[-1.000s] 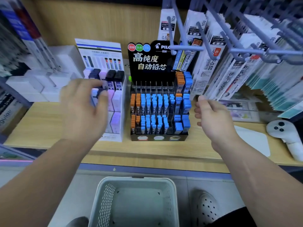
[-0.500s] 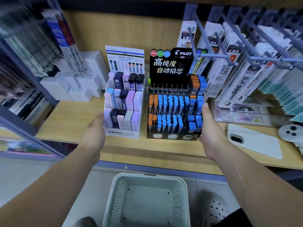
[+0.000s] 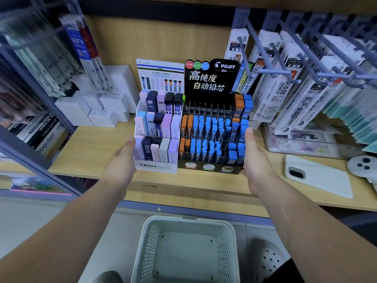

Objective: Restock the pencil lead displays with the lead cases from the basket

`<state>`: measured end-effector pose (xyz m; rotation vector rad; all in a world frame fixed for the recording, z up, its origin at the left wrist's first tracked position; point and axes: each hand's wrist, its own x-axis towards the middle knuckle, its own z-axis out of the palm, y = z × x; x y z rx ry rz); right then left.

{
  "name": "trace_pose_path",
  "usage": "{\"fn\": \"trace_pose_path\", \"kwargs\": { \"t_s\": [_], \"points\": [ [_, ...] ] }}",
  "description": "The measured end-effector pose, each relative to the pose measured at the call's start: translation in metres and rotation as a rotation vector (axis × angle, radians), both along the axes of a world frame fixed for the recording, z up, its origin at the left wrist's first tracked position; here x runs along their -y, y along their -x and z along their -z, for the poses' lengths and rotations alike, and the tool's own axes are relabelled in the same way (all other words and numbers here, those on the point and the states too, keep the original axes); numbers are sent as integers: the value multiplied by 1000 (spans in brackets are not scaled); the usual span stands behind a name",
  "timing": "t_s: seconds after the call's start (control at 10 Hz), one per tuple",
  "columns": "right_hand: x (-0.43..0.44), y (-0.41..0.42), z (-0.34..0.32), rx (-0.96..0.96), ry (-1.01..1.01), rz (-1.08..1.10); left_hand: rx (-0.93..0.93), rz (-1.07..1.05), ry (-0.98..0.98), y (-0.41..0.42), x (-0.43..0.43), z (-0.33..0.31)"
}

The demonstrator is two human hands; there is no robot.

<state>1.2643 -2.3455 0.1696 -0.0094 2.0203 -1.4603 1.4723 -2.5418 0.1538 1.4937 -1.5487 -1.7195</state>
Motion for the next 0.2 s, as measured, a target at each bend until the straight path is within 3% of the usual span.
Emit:
{"fn": "trace_pose_path", "kwargs": {
  "t_s": [0.2],
  "points": [
    [-1,-1,-9,-25,-69,-28,59,20,51,4,-4,-16]
  ]
}}
